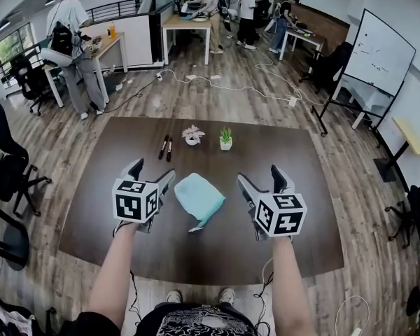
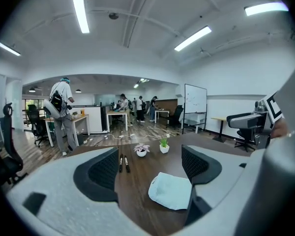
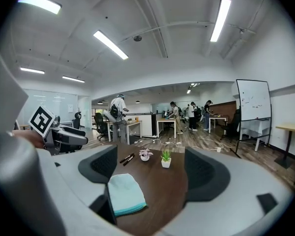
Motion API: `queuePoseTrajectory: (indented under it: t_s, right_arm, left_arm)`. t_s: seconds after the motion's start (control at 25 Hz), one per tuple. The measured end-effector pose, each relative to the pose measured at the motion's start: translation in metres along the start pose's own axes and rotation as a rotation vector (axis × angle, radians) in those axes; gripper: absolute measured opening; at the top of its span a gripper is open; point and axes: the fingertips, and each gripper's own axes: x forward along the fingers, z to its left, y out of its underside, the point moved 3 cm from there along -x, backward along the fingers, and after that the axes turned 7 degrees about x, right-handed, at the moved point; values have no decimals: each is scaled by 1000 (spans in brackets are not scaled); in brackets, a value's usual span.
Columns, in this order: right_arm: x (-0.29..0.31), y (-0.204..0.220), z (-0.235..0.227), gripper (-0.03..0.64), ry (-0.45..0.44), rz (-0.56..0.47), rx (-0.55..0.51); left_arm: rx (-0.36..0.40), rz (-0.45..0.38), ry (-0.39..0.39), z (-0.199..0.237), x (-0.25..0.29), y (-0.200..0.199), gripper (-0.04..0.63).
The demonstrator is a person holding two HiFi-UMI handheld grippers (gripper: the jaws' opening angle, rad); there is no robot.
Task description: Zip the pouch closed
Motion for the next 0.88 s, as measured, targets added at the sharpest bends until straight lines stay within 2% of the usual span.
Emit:
queuePoseTrajectory:
  t_s: [0.2, 0.44, 0.88]
  right_arm:
    - [10, -6, -14, 416, -82, 11, -18]
    - [11, -4, -15, 416, -124, 26, -26]
    - [11, 16, 0, 416, -135, 47, -20]
  left_arm:
    - [-11, -2, -60, -19, -1, -6, 367]
    - [-34, -3, -102, -23, -11, -6, 367]
    - [-48, 31, -86, -22, -23, 19, 367]
